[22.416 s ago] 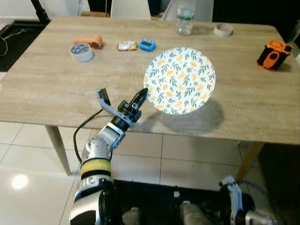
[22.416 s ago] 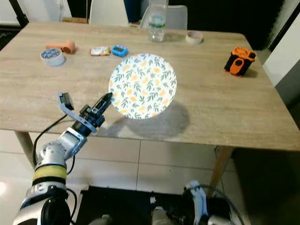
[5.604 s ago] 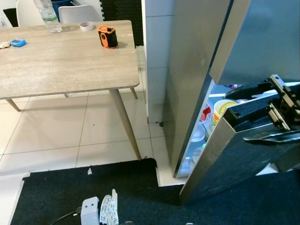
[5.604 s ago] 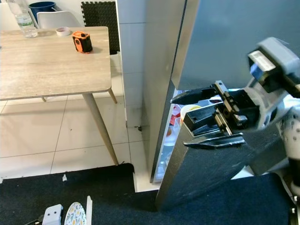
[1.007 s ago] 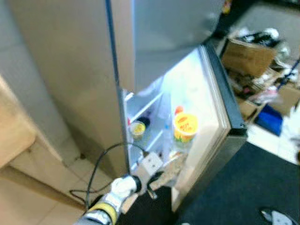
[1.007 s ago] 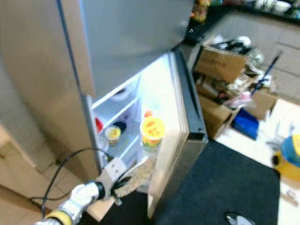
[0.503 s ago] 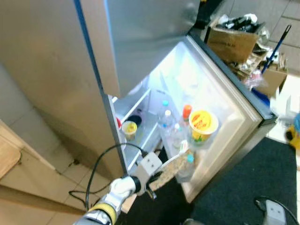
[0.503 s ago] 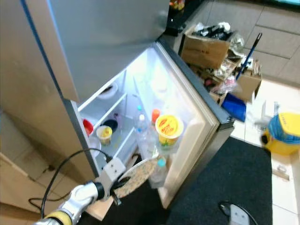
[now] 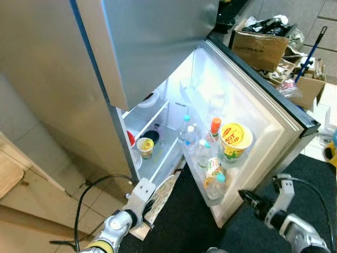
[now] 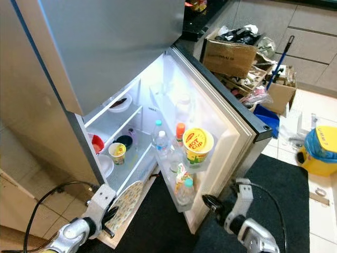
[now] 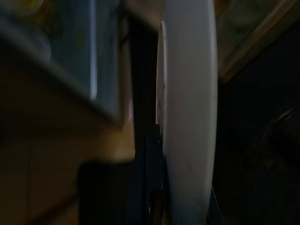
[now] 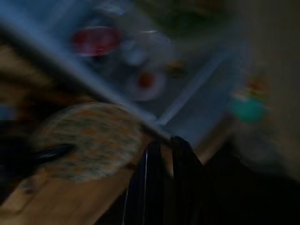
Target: Restocking fridge
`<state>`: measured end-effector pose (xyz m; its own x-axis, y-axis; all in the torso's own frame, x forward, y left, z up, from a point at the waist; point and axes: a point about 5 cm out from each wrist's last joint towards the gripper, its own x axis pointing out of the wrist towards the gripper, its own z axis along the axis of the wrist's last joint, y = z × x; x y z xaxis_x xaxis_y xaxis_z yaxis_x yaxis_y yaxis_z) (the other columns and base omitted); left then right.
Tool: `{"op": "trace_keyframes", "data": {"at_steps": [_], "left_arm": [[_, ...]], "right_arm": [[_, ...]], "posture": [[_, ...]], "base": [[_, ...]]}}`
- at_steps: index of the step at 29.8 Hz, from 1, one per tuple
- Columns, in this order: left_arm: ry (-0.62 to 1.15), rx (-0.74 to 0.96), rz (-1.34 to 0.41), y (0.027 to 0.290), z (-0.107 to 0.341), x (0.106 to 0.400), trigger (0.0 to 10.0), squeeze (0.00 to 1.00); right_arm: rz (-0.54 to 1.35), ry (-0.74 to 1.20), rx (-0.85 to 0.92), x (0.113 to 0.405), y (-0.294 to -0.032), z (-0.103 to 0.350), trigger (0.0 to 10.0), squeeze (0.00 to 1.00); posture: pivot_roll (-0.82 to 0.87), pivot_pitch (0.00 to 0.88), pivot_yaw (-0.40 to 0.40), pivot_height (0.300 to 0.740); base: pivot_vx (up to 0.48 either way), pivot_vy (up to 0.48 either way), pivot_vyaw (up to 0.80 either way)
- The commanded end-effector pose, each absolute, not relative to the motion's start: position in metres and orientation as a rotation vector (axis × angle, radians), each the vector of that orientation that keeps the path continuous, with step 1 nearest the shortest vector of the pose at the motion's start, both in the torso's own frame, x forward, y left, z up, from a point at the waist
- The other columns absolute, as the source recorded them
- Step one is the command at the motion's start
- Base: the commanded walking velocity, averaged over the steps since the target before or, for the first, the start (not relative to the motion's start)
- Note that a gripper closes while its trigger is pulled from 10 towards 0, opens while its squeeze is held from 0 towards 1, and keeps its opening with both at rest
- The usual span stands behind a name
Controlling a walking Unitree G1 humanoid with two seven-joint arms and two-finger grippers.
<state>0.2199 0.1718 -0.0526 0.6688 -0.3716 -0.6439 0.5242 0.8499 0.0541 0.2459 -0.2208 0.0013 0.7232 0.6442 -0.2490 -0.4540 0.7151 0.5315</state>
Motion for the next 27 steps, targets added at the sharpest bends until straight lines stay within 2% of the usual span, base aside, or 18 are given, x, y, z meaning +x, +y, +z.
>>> {"op": "trace_keyframes", "data": {"at_steps": [1,5,9,12,15,17,20,21,23,24,25,26,27], "left_arm": [[0.719,0.262,-0.486,0.181,-0.059,0.211,10.0,0.0],[0.774,0.251,-0.458,0.187,-0.067,0.197,10.0,0.0],[0.831,0.254,-0.441,0.193,-0.075,0.181,10.0,0.0],[0.915,0.26,-0.421,0.202,-0.085,0.157,10.0,0.0],[0.934,0.265,-0.42,0.203,-0.087,0.152,10.0,0.0],[0.958,0.266,-0.419,0.204,-0.09,0.144,10.0,0.0],[0.966,0.265,-0.417,0.204,-0.091,0.142,10.0,0.0],[0.969,0.262,-0.415,0.204,-0.092,0.141,10.0,0.0],[0.969,0.262,-0.415,0.204,-0.092,0.141,10.0,0.0],[0.97,0.26,-0.414,0.203,-0.092,0.14,10.0,0.0],[0.97,0.26,-0.414,0.203,-0.092,0.14,10.0,0.0],[0.971,0.26,-0.414,0.203,-0.092,0.14,10.0,0.0],[0.971,0.26,-0.414,0.203,-0.092,0.14,10.0,0.0]], "right_arm": [[0.698,0.444,0.468,0.246,-0.216,0.004,10.0,0.0],[0.757,0.43,0.368,0.253,-0.212,0.012,10.0,0.0],[0.615,0.383,0.243,0.27,-0.226,0.022,10.0,0.0],[0.293,0.353,0.074,0.289,-0.263,0.039,10.0,0.0],[0.221,0.348,0.054,0.291,-0.273,0.043,10.0,0.0],[0.097,0.305,0.046,0.292,-0.293,0.054,10.0,0.0],[0.041,0.277,0.045,0.292,-0.303,0.061,10.0,0.0],[-0.023,0.255,0.033,0.291,-0.315,0.066,10.0,0.0],[-0.023,0.255,0.033,0.291,-0.315,0.066,10.0,0.0],[-0.096,0.238,0.012,0.288,-0.328,0.072,10.0,0.0],[-0.096,0.238,0.012,0.288,-0.328,0.072,10.0,0.0],[-0.203,0.223,0.001,0.282,-0.347,0.079,10.0,0.0],[-0.203,0.223,0.001,0.282,-0.347,0.079,10.0,0.0]], "posture": [[-0.04,0.048,-0.012,0.74],[-0.04,0.051,-0.014,0.74],[-0.04,0.054,-0.016,0.74],[-0.03,0.056,-0.018,0.74],[-0.03,0.056,-0.018,0.74],[-0.03,0.057,-0.018,0.74],[-0.03,0.057,-0.018,0.74],[-0.03,0.057,-0.018,0.74],[-0.03,0.057,-0.018,0.74],[-0.03,0.057,-0.019,0.74],[-0.03,0.057,-0.019,0.74],[-0.03,0.057,-0.019,0.74],[-0.03,0.057,-0.019,0.74]], "base": [[0.0,0.0,0.0],[0.0,0.0,0.0],[0.0,0.0,0.0],[0.0,0.0,0.0],[0.0,0.0,0.0],[0.0,0.0,0.0],[0.0,0.0,0.0],[0.0,0.0,0.0],[0.0,0.0,0.0],[0.0,0.0,0.0],[0.0,0.0,0.0],[0.0,0.0,0.0],[0.0,0.0,0.0]]}}
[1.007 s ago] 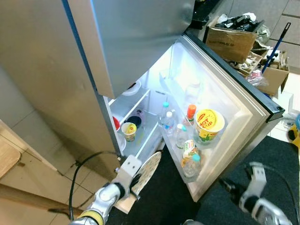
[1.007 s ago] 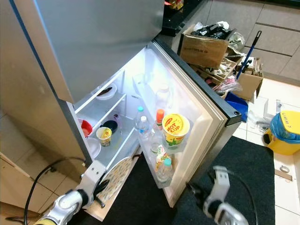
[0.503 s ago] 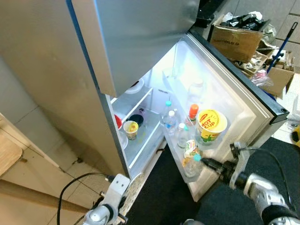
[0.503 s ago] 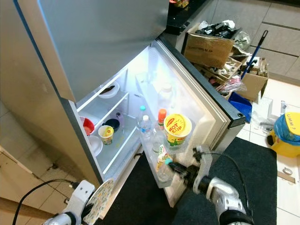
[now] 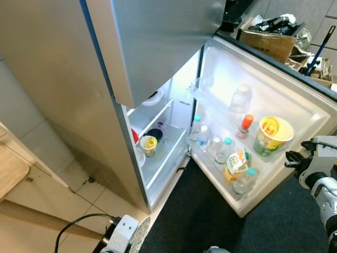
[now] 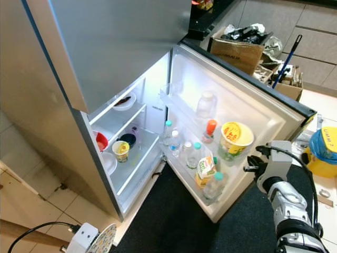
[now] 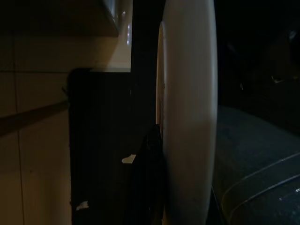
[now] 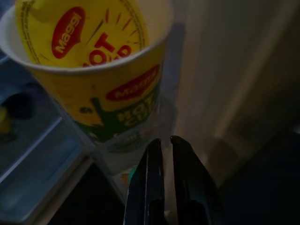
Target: Restocking fridge
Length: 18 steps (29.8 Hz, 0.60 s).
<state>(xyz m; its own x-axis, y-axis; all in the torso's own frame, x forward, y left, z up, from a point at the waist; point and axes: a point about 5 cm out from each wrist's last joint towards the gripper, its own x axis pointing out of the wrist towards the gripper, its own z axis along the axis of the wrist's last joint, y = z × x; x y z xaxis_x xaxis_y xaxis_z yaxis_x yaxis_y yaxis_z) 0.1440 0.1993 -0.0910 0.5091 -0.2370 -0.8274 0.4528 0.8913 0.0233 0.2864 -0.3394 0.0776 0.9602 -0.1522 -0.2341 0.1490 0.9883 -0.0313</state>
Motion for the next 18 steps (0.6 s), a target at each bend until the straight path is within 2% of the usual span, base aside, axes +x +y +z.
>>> {"op": "trace_keyframes", "data": {"at_steps": [1,2,5,8,15,16,17,18], "left_arm": [[0.971,0.26,-0.415,0.202,-0.092,0.141,10.0,0.0],[0.973,0.262,-0.415,0.202,-0.092,0.141,10.0,0.0],[0.976,0.26,-0.41,0.202,-0.093,0.14,10.0,0.0],[0.988,0.254,-0.395,0.202,-0.094,0.137,10.0,0.0],[0.998,0.215,-0.343,0.204,-0.095,0.136,10.0,0.0],[1.003,0.191,-0.313,0.205,-0.095,0.135,10.0,0.0],[1.003,0.191,-0.313,0.205,-0.095,0.135,10.0,0.0],[1.015,0.181,-0.292,0.206,-0.096,0.134,10.0,0.0]], "right_arm": [[-0.286,0.234,-0.017,0.274,-0.362,0.079,10.0,0.0],[-0.337,0.262,-0.022,0.265,-0.368,0.074,10.0,0.0],[-0.357,0.305,-0.017,0.258,-0.367,0.062,10.0,0.0],[-0.311,0.433,0.044,0.241,-0.343,0.023,10.0,0.0],[-0.248,0.535,0.111,0.227,-0.319,-0.005,10.0,0.0],[-0.2,0.578,0.128,0.222,-0.306,-0.017,10.0,0.0],[-0.2,0.578,0.128,0.222,-0.306,-0.017,10.0,0.0],[-0.132,0.634,0.127,0.214,-0.291,-0.03,10.0,0.0]], "posture": [[-0.03,0.057,-0.019,0.74],[-0.04,0.056,-0.019,0.74],[-0.04,0.056,-0.019,0.74],[-0.04,0.056,-0.016,0.74],[-0.04,0.056,-0.016,0.74],[-0.04,0.056,-0.016,0.74],[-0.04,0.056,-0.016,0.74],[-0.03,0.053,-0.013,0.74]], "base": [[0.0,0.0,0.0],[0.0,0.0,0.0],[0.0,0.0,0.0],[0.0,0.0,0.0],[0.0,0.0,0.0],[0.0,0.0,0.0],[0.0,0.0,0.0],[0.0,0.0,0.61]]}}
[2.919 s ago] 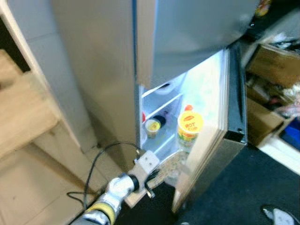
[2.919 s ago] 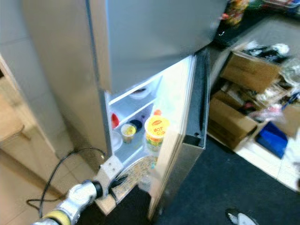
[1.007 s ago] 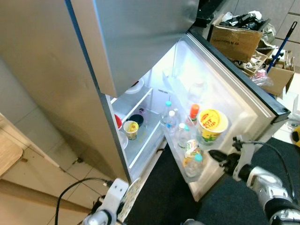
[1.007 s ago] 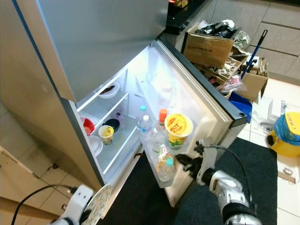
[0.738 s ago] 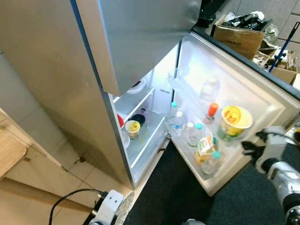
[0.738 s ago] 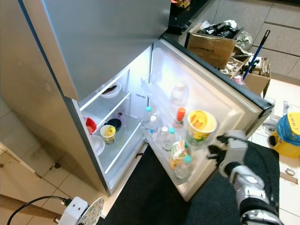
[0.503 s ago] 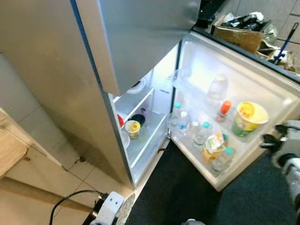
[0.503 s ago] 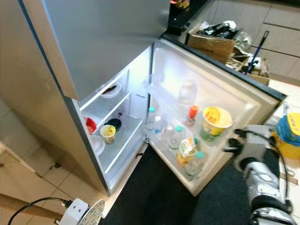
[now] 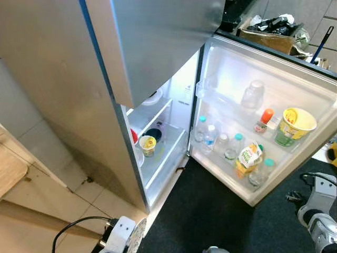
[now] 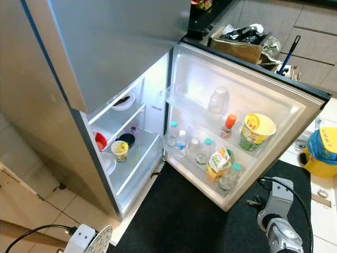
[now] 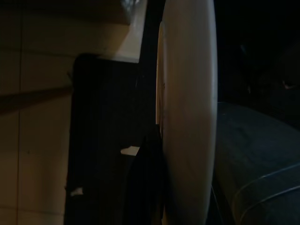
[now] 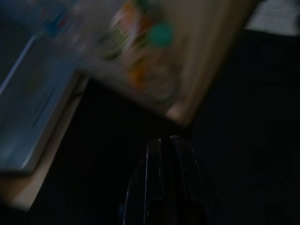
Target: Restocking fridge
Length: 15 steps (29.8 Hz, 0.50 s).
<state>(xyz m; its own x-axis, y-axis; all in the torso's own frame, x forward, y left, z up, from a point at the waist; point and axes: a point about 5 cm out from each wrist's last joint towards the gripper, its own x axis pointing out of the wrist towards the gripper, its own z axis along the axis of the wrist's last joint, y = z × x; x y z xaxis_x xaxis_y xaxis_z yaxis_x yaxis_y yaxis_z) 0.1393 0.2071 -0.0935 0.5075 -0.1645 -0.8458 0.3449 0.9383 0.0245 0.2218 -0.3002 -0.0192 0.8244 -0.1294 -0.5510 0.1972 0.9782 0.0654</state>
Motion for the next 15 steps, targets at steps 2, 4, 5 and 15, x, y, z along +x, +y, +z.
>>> {"op": "trace_keyframes", "data": {"at_steps": [2,4,5,15], "left_arm": [[1.028,0.173,-0.279,0.207,-0.097,0.132,10.0,0.0],[1.052,0.155,-0.266,0.206,-0.099,0.126,10.0,0.0],[1.052,0.155,-0.266,0.206,-0.099,0.126,10.0,0.0],[1.12,0.106,-0.232,0.205,-0.106,0.109,10.0,0.0]], "right_arm": [[-0.078,0.693,0.116,0.206,-0.277,-0.041,10.0,0.0],[-0.036,0.788,0.089,0.191,-0.262,-0.057,10.0,0.0],[-0.036,0.788,0.089,0.191,-0.262,-0.057,10.0,0.0],[-0.029,0.88,0.052,0.169,-0.267,-0.067,10.0,0.0]], "posture": [[-0.03,0.053,-0.013,0.74],[-0.03,0.049,-0.013,0.74],[-0.03,0.049,-0.013,0.74],[-0.03,0.038,-0.016,0.74]], "base": [[0.0,0.0,0.73],[0.0,0.0,0.73],[0.0,0.0,0.73],[0.0,0.0,0.73]]}}
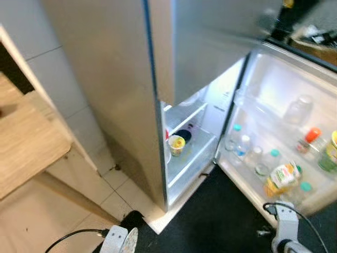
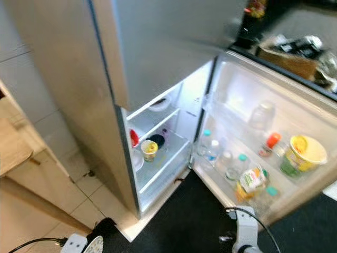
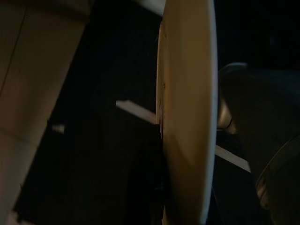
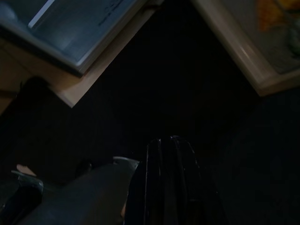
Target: Restocking fridge
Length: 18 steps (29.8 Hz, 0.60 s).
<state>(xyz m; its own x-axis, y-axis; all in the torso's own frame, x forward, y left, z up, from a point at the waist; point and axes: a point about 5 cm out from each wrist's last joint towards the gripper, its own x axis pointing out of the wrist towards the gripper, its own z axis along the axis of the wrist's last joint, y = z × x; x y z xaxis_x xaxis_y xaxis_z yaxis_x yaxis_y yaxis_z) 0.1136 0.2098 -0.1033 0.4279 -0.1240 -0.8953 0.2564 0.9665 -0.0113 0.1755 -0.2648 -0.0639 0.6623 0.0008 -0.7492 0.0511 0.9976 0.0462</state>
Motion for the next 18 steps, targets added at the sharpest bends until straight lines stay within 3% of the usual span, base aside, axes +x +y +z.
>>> {"op": "trace_keyframes", "data": {"at_steps": [1,18], "left_arm": [[1.12,0.106,-0.232,0.205,-0.106,0.109,10.0,0.0],[1.137,0.096,-0.219,0.207,-0.106,0.109,10.0,0.0]], "right_arm": [[-0.029,0.88,0.052,0.169,-0.267,-0.067,10.0,0.0],[0.064,0.972,-0.058,0.15,-0.257,-0.078,10.0,0.0]], "posture": [[-0.03,0.038,-0.016,0.74],[-0.03,0.018,-0.014,0.74]], "base": [[0.0,0.0,0.73],[0.0,0.0,0.72]]}}
